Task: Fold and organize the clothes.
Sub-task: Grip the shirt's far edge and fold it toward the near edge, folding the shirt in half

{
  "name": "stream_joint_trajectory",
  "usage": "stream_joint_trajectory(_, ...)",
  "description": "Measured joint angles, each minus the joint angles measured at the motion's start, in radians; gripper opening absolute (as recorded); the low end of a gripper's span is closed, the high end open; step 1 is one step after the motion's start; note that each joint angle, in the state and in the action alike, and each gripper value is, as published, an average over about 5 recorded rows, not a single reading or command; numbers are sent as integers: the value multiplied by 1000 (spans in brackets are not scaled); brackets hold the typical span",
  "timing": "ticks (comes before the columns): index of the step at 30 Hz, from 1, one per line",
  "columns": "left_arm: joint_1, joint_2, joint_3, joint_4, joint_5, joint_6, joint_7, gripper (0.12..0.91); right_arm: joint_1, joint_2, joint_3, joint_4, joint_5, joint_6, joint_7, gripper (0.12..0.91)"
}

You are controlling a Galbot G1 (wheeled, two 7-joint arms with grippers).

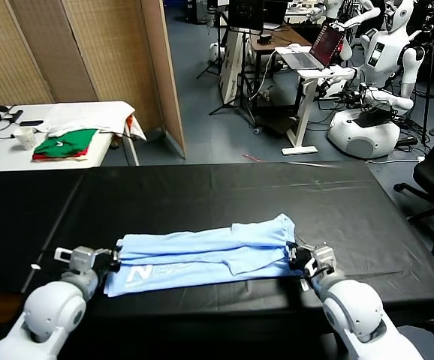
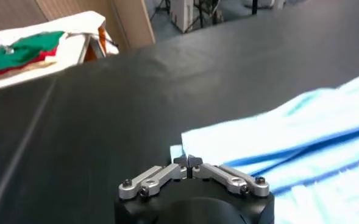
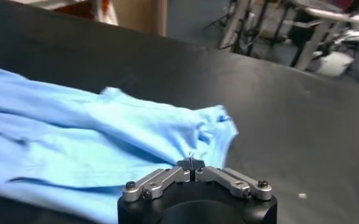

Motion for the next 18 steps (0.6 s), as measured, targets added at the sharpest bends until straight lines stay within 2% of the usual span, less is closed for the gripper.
stream_joint_trajectory(1,3,-5,0,-3,4,0,0,162,-6,0,6,8,5,0,-6,423)
stream_joint_trajectory(4,8,-23,-6,-16,18,0,-1,268,-23,1,28,33,28,0,-12,612)
stream_joint_trajectory(8,16,-47,-26,-41,30,0,-1,524,-23,7,68,52,73,1,3,818)
stream_joint_trajectory(10,12,-53,-39,-58,25,0,-1,638,-9,17,82,46,92,12,26,880)
stream_joint_trajectory(12,0,-57,-47,-70,13,0,-3,766,14,30,86,29,101,36,52,899)
stream_joint_trajectory(14,-19,-62,-48,-72,-3,0,-8,853,45,46,83,1,103,61,73,905)
stream_joint_trajectory(18,-69,-84,-47,-39,-67,0,-26,903,117,78,62,-72,101,77,97,907)
